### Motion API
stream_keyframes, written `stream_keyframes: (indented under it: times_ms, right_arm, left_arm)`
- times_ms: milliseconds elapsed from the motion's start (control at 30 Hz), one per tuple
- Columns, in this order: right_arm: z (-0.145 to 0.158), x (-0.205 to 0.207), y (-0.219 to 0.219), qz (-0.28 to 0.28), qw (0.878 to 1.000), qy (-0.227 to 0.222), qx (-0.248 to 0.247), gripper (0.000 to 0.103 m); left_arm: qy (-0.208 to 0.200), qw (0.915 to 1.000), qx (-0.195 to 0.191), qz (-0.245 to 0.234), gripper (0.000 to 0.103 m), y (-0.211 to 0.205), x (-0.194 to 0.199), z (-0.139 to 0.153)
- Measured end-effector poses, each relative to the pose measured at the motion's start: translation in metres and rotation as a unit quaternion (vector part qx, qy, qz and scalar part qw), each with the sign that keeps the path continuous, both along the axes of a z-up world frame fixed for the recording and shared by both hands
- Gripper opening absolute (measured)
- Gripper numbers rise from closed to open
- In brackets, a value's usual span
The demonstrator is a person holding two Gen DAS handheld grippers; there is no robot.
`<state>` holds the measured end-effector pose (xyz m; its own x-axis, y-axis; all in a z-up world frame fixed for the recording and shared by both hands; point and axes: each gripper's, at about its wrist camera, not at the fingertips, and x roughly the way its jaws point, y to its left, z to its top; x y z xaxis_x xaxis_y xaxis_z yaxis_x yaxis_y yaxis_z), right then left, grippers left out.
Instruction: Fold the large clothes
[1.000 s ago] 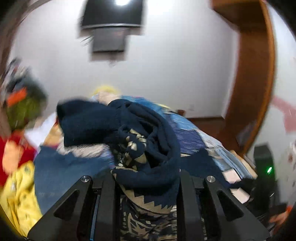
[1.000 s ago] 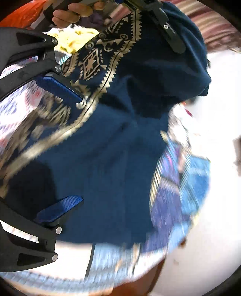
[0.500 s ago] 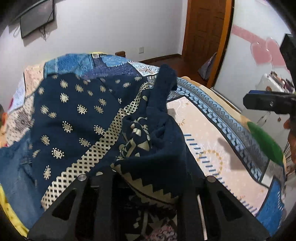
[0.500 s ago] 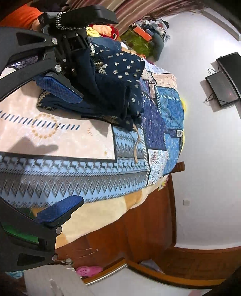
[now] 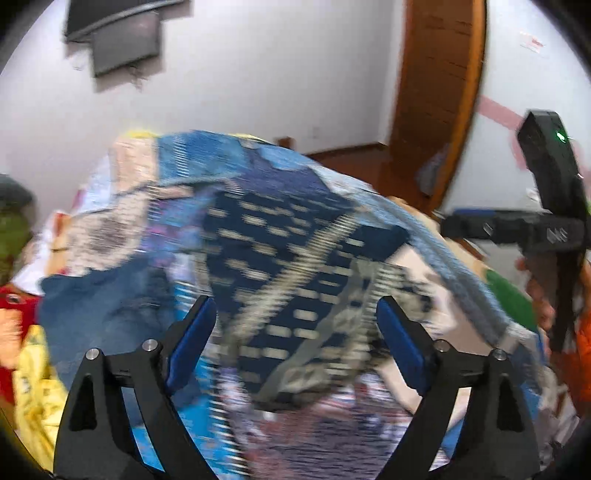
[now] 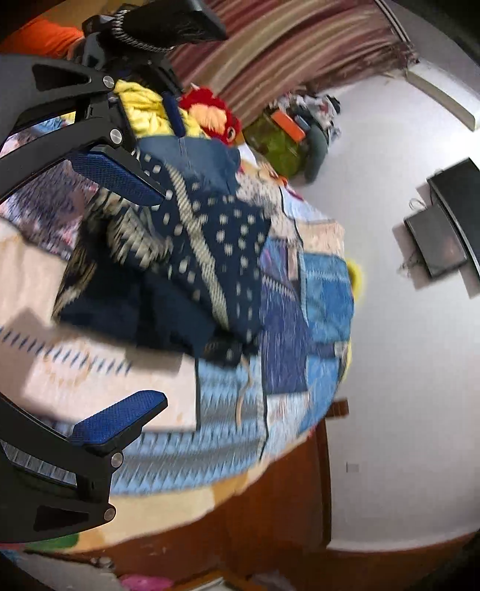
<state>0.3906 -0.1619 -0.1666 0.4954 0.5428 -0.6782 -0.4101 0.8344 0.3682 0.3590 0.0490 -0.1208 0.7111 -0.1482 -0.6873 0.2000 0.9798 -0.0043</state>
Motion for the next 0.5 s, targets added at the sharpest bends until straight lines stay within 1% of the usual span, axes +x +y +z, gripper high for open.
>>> stream_keyframes:
  times_ms: [67,133,200,233,367,400,433,467,500]
  right_arm:
    - [-0.01,0.006,0.019,0.017,1.0,0.019,0.011,0.099]
    - [-0.025,0.012,0.036,0.03,0.999,0.038,0.008,0.099]
    - [-0.048,0.018,0.05,0.041,0.997,0.06,-0.01,0.099]
    - [-0.062,0.021,0.055,0.043,0.996,0.074,-0.028,0.099]
    - [-0.11,0.022,0.05,0.042,0.989,0.114,-0.089,0.099]
    - [-0.121,0.022,0.044,0.045,0.987,0.128,-0.086,0.099]
    - [-0.129,0.019,0.036,0.048,0.987,0.135,-0.071,0.1]
    - [-0.13,0.016,0.032,0.049,0.988,0.13,-0.069,0.099]
    - [-0.127,0.011,0.028,0.048,0.988,0.122,-0.083,0.099]
  left_arm:
    - [0.01,0.9994,0.008,0.031,0.089,0.019,0.011,-0.006]
    - [0.027,0.9988,0.0,0.04,0.089,0.028,0.022,-0.02]
    - [0.058,0.9973,-0.013,0.044,0.089,0.033,0.035,-0.039]
    - [0.082,0.9957,-0.018,0.039,0.089,0.032,0.039,-0.054]
    - [0.105,0.9934,-0.04,0.019,0.092,0.023,0.034,-0.087]
    - [0.112,0.9926,-0.043,0.017,0.092,0.022,0.032,-0.093]
    - [0.115,0.9921,-0.046,0.018,0.092,0.02,0.027,-0.099]
    - [0.116,0.9918,-0.05,0.017,0.092,0.019,0.023,-0.103]
    - [0.117,0.9915,-0.055,0.017,0.092,0.019,0.019,-0.105]
